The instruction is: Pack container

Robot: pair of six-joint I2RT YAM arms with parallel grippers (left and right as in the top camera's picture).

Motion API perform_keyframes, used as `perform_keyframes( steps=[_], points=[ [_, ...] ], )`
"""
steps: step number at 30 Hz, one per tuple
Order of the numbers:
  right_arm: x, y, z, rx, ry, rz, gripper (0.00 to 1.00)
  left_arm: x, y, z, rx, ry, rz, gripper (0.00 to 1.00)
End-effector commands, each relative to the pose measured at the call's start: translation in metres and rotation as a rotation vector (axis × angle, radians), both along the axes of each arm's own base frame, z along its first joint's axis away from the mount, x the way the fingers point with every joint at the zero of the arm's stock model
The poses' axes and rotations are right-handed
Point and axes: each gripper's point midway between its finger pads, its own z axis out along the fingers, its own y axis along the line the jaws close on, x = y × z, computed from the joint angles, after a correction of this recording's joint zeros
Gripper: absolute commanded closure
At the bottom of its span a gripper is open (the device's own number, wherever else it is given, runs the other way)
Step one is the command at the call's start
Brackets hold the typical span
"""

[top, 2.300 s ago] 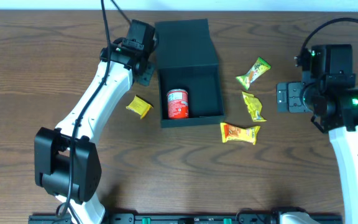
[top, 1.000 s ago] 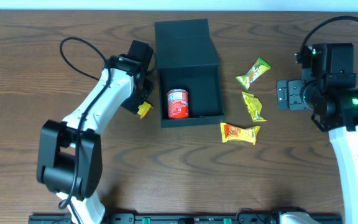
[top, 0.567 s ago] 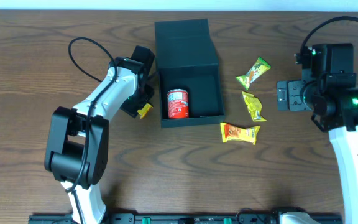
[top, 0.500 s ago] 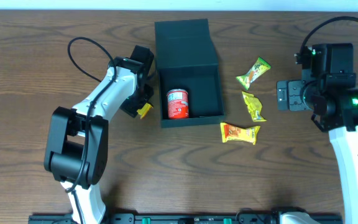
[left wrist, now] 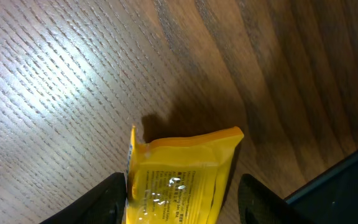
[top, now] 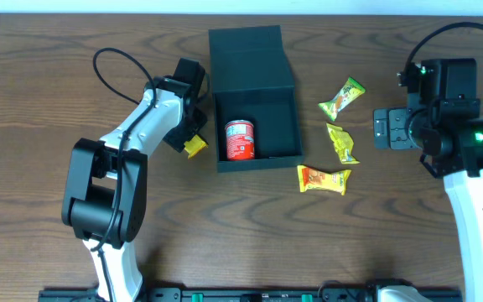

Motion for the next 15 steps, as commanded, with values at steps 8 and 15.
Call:
perform_keyframes(
  steps=[8,15],
  points=[
    [0.0008,-0.0034,0.0044,-0.017,-0.009,-0.001,0.01,-0.0014,0.0057,-0.0055,0.036,0.016,-0.099,0.38],
    [0.0007,-0.0034,0.0044,-0.017,-0.009,-0.001,0.01,-0.0053,0.0036,-0.006,0.03,0.033,-0.15,0.38]
  ],
)
